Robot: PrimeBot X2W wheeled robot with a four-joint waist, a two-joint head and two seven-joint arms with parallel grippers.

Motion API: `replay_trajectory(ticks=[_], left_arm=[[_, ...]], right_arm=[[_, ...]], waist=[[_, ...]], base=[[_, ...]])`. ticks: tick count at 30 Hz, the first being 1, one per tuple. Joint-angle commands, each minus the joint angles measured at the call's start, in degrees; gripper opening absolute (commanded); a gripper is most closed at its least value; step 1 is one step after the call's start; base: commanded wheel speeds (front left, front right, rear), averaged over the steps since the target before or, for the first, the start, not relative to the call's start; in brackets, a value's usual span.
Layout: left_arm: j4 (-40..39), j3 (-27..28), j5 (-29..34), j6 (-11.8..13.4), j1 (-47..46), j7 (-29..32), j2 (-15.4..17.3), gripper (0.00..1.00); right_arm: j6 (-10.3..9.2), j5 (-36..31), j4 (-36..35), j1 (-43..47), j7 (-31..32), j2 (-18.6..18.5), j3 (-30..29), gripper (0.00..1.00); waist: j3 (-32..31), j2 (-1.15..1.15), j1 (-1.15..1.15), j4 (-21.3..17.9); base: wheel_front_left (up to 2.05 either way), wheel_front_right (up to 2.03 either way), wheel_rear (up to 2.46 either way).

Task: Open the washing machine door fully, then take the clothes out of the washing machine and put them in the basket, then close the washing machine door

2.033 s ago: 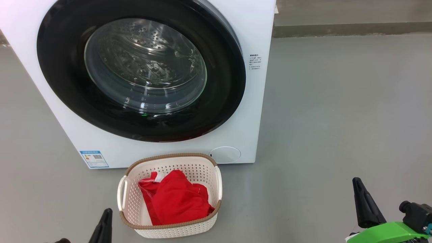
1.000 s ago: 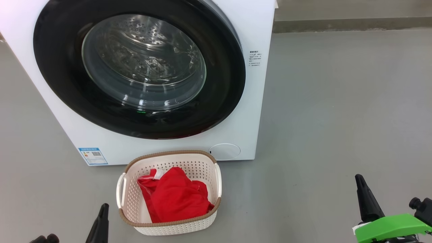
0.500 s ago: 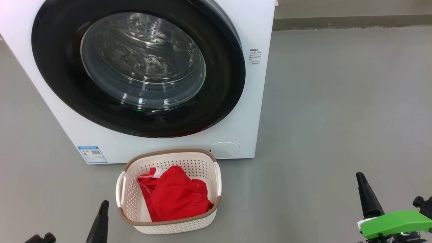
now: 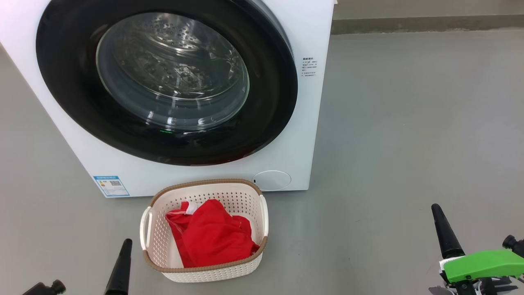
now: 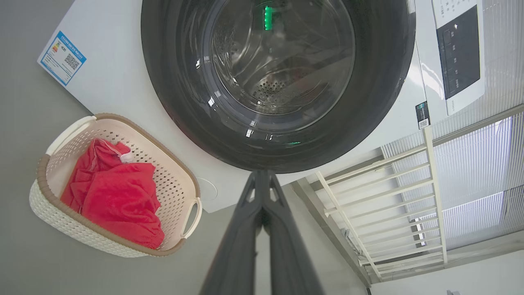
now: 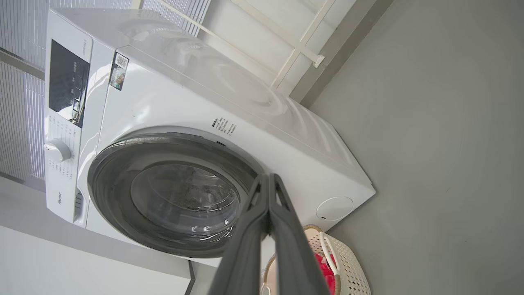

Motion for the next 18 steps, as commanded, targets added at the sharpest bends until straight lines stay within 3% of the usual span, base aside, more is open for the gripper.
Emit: replay_trajectory(ticks=[1, 18], left_arm=[[-1.09, 1.71, -1.60, -0.27, -2.69, 0.45, 0.37, 0.00], [-0.48, 2.69, -11.78, -0.33, -3.98, 3.25, -0.33, 0.00]], right_arm=[[-0.03, 1.51, -1.37, -2.86, 0.35, -0.89, 0.60, 0.00], [-0.04, 11.59, -1.08, -4.04, 3.21, -0.99, 0.37, 0.00]], waist=[[0.04, 0.00, 0.00, 0.00], [0.57, 0.00, 0.00, -0.06]], base=[[0.00, 0.00, 0.00], [0.00, 0.00, 0.00]])
